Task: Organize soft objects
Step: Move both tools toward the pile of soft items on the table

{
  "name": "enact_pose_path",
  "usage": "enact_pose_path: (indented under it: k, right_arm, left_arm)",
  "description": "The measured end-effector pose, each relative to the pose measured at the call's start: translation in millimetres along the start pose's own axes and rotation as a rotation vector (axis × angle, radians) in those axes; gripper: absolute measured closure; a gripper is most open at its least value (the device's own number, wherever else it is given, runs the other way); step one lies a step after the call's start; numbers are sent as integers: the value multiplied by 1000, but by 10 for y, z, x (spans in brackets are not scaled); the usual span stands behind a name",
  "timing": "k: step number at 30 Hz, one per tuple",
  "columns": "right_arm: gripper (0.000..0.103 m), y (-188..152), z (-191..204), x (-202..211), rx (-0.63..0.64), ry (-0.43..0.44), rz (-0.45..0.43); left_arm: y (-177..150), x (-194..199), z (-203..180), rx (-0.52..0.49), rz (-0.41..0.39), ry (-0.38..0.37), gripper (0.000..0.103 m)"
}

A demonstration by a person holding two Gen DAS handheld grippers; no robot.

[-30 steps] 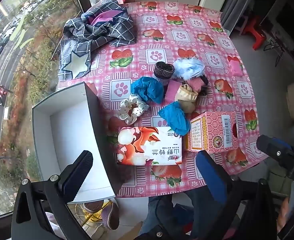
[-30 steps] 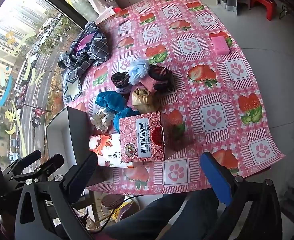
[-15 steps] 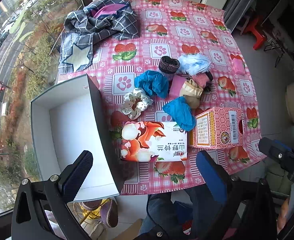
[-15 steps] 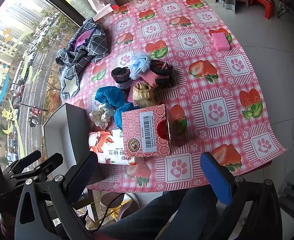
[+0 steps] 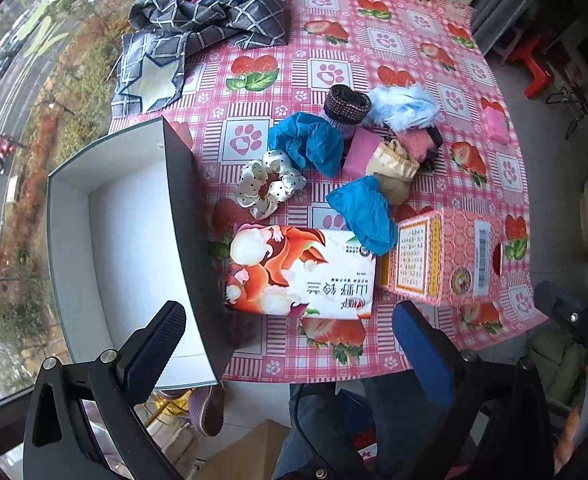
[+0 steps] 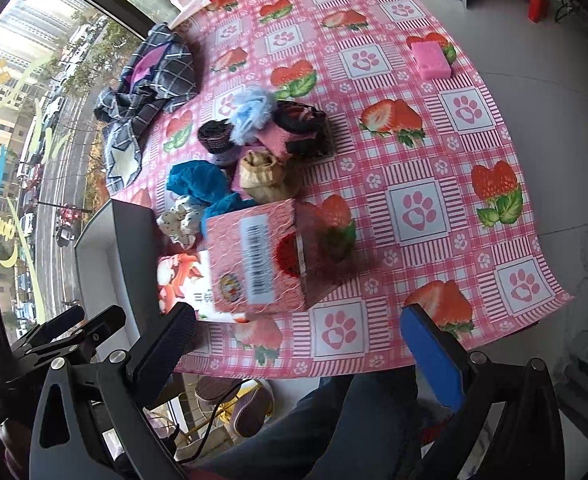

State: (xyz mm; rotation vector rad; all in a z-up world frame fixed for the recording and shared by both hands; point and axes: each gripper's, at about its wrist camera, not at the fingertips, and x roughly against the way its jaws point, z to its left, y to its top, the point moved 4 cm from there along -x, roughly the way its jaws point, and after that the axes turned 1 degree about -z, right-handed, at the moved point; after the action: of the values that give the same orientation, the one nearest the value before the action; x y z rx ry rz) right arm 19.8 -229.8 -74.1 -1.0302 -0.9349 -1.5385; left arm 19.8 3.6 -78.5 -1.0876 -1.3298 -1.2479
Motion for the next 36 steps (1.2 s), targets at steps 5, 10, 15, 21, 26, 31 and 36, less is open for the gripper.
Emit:
enact_pose_path:
  k: [5,10,15,21,26,31,36]
  right_arm:
    - [0,225,-164,-22,11,-4,26]
    - [0,488,-290,-45,23,2,46]
    - [0,706,-350,-63,44,7,64]
    - [0,918,-398,-74,57,12,77]
    - [0,1056,-411,-82,63,15,82]
    - [0,1136,-437,-106,63,17,94]
    - [0,1181,-485,-162,56,15,109]
  left_arm:
    - [207,-58,-87,49,11,-13,0]
    - [422,-103,-213,48,12,38,0]
    - [626,-123,-344,34,-2,77,0]
    - [782,-141,-408,35,8,95,0]
    - [883,-158,-382,47,12,115,0]
    - [975,-241,-367,45,27,124,0]
    - [1075,-360,-367,31,42,128,0]
